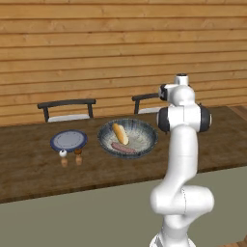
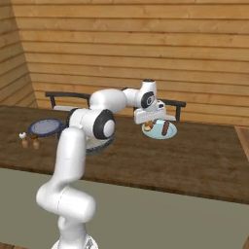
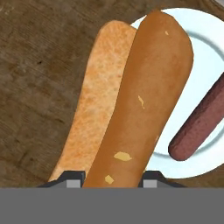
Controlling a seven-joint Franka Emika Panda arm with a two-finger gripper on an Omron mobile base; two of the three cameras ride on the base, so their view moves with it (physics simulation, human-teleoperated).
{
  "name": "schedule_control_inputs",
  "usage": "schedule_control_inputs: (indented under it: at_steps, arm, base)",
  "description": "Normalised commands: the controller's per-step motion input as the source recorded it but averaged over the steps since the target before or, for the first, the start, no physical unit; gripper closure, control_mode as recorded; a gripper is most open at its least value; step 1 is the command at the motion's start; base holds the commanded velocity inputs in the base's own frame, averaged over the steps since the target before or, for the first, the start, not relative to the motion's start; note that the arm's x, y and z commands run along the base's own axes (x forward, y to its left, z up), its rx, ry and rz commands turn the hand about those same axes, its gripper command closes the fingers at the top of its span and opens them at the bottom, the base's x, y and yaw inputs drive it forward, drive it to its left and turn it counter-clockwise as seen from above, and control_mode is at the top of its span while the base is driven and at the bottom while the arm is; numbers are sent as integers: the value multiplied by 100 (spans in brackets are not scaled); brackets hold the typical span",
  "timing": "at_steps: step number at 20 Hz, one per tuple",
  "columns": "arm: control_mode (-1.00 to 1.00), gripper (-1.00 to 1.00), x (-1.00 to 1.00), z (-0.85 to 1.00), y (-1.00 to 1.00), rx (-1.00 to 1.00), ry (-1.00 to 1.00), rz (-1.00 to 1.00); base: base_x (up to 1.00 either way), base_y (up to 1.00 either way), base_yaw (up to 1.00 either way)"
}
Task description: Place one bun and one sausage from the bowl on each plate.
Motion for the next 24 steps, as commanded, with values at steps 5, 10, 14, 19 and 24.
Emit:
schedule_control_inputs:
  at_steps: [5,10,14,19,24]
  arm:
    - [-100,100,41,-2,0,0,0,0]
    - [-100,100,25,-5,0,0,0,0]
    - [-100,100,4,-27,-3,0,0,0]
    - [-100,100,0,-32,-16,0,0,0]
    - [-100,100,16,-4,-7,0,-3,0]
  base:
    - [0,0,0]
    - [0,0,0]
    - [0,0,0]
    - [0,0,0]
    - [0,0,0]
